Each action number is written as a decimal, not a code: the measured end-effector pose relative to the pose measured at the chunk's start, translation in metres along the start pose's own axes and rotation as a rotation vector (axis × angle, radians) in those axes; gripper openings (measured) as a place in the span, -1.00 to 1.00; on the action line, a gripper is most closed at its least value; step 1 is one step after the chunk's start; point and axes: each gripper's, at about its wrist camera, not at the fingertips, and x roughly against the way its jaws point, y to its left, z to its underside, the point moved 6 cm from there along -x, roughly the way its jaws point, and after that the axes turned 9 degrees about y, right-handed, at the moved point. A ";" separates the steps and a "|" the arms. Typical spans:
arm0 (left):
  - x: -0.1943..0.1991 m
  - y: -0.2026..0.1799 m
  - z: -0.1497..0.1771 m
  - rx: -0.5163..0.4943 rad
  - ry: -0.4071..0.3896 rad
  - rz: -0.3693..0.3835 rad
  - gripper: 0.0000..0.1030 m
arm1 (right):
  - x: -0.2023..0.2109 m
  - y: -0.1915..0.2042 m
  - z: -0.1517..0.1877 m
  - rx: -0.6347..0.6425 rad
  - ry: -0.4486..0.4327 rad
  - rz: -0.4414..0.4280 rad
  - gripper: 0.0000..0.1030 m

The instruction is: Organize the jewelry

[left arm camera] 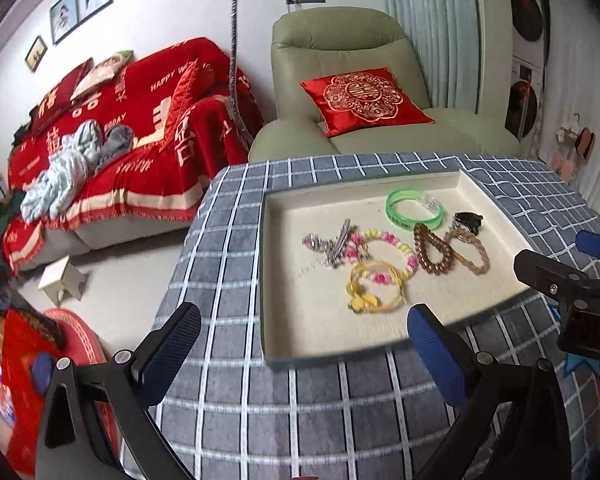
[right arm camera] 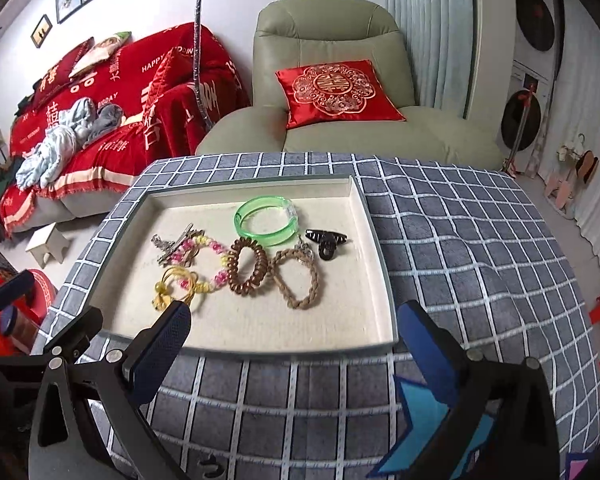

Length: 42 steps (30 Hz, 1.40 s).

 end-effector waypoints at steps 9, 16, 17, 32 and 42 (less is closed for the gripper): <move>0.009 0.002 0.033 0.057 -0.022 -0.031 1.00 | 0.010 0.003 0.033 0.028 -0.033 0.041 1.00; 0.011 -0.002 0.048 0.051 -0.031 -0.051 1.00 | 0.014 -0.003 0.051 -0.003 -0.036 0.058 1.00; 0.011 -0.002 0.049 0.057 -0.026 -0.045 1.00 | 0.015 -0.004 0.052 -0.005 -0.036 0.066 1.00; 0.023 -0.007 0.050 0.077 -0.013 -0.022 1.00 | 0.037 -0.009 0.059 -0.007 -0.068 0.096 1.00; 0.027 -0.007 0.051 0.085 -0.013 -0.011 1.00 | 0.042 -0.007 0.058 -0.011 -0.070 0.094 1.00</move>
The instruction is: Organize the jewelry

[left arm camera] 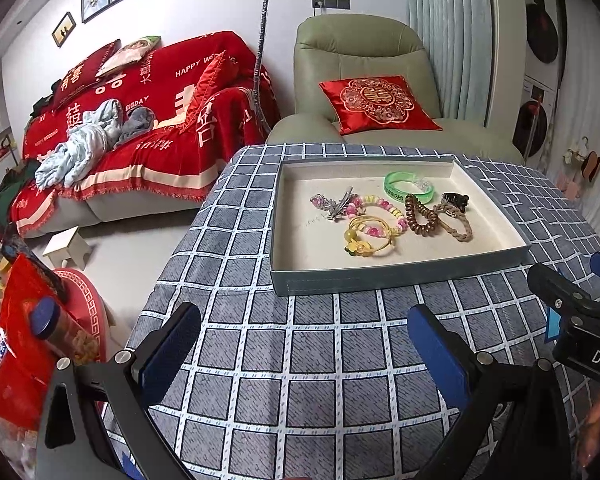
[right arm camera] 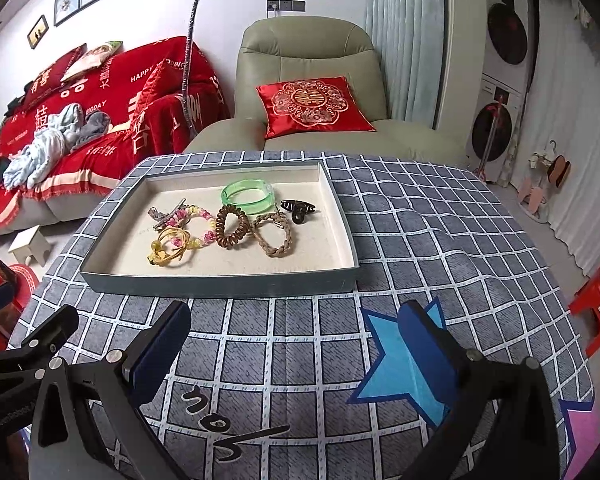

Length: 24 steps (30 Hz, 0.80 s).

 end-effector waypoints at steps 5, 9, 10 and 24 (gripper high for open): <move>0.001 0.001 0.000 0.010 0.007 0.010 1.00 | 0.001 0.001 0.000 -0.001 0.005 -0.002 1.00; 0.002 0.002 -0.001 0.014 0.007 0.014 1.00 | 0.003 0.002 -0.001 0.004 0.002 -0.001 1.00; 0.001 0.002 0.000 0.013 0.007 0.013 1.00 | 0.003 0.002 -0.001 0.004 0.002 0.000 1.00; 0.004 0.002 -0.002 0.010 0.004 0.016 1.00 | 0.004 0.005 -0.003 0.007 0.004 -0.001 1.00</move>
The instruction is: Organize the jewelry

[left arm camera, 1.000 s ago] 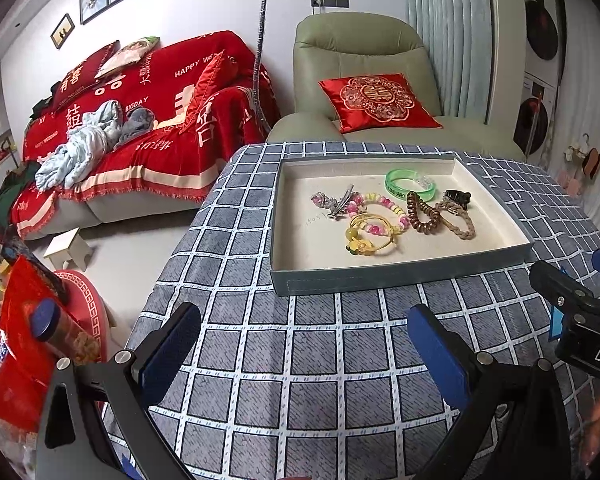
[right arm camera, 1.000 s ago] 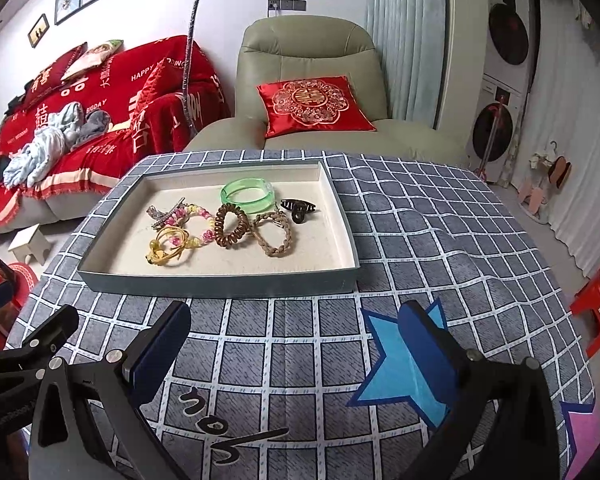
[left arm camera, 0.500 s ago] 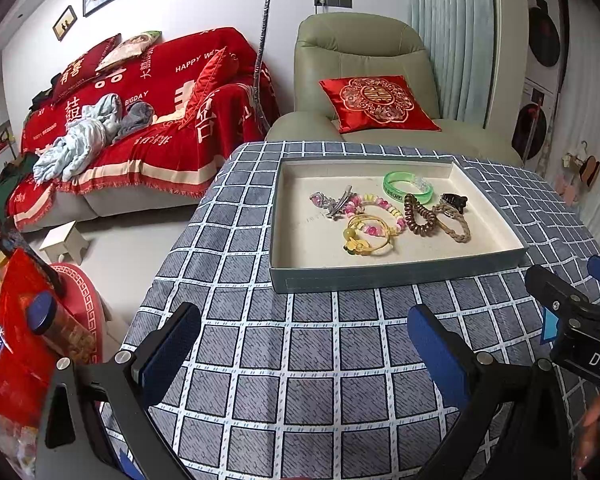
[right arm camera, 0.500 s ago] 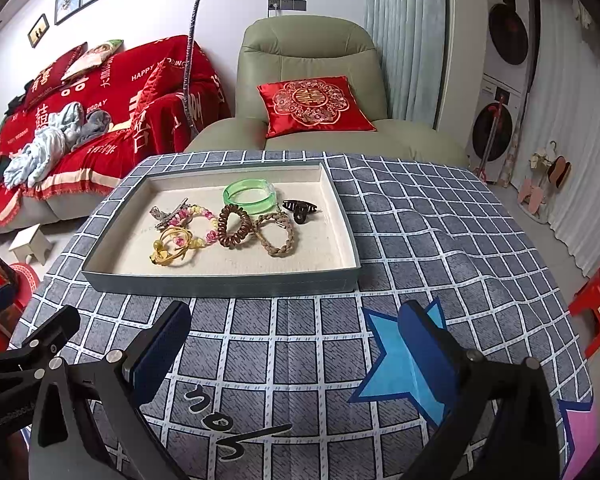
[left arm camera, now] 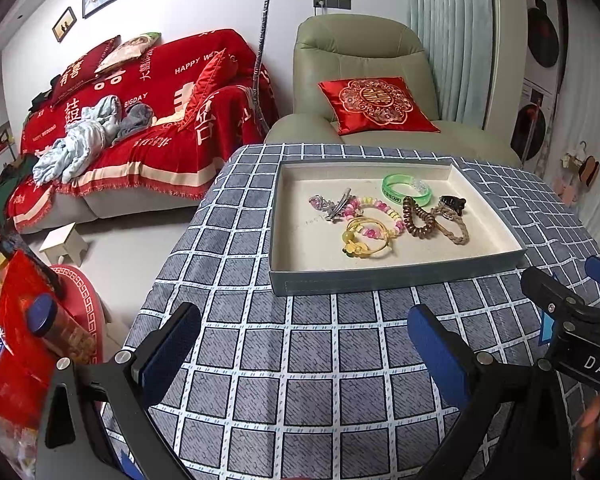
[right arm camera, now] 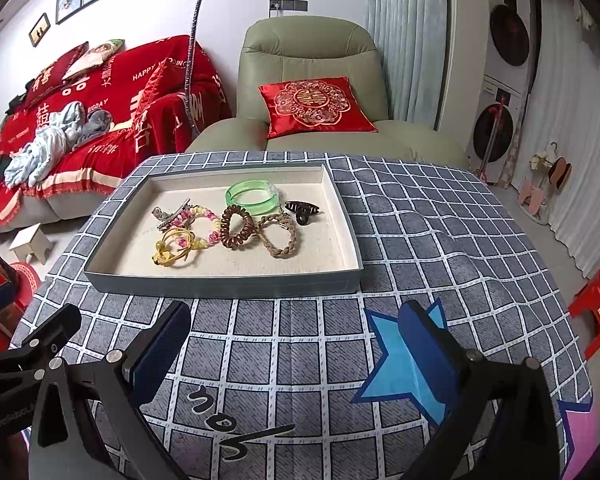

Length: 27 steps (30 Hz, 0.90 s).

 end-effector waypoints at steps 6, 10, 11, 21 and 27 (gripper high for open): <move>0.000 0.000 0.000 0.001 -0.001 -0.001 1.00 | 0.000 0.002 -0.002 -0.002 -0.001 -0.004 1.00; 0.000 0.000 0.000 0.000 0.000 -0.002 1.00 | -0.001 0.003 -0.003 0.001 -0.002 -0.003 1.00; -0.001 0.001 0.000 0.000 0.001 -0.003 1.00 | -0.002 0.003 -0.004 0.000 -0.002 -0.005 1.00; -0.003 0.003 0.002 0.003 0.001 -0.004 1.00 | -0.002 0.004 -0.004 0.002 -0.001 -0.002 1.00; -0.002 0.005 0.003 0.005 -0.002 -0.003 1.00 | -0.002 0.004 -0.004 0.001 -0.001 -0.003 1.00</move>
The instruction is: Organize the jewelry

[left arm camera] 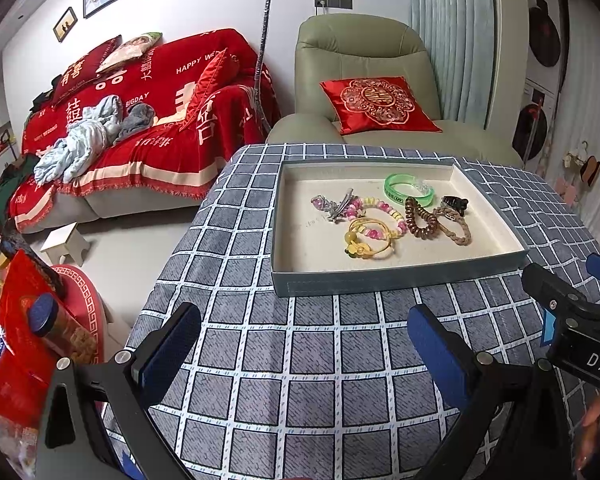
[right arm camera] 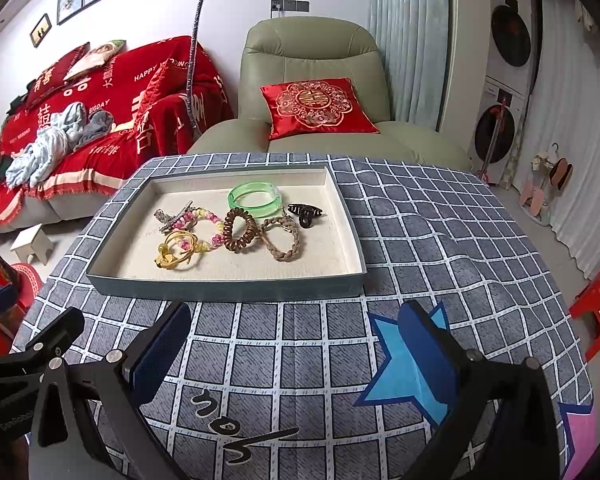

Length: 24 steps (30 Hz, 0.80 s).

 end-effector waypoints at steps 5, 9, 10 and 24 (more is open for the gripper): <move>0.000 0.000 -0.001 0.002 0.000 -0.002 1.00 | 0.000 0.000 0.000 0.000 -0.001 -0.003 1.00; 0.001 0.000 -0.001 0.002 -0.001 -0.002 1.00 | 0.000 0.000 0.000 -0.001 -0.001 -0.003 1.00; 0.001 0.000 -0.001 0.002 0.000 -0.003 1.00 | 0.000 0.000 0.000 -0.001 -0.002 -0.002 1.00; 0.001 0.000 -0.002 0.004 0.001 -0.003 1.00 | 0.002 0.002 -0.003 0.002 -0.003 -0.003 1.00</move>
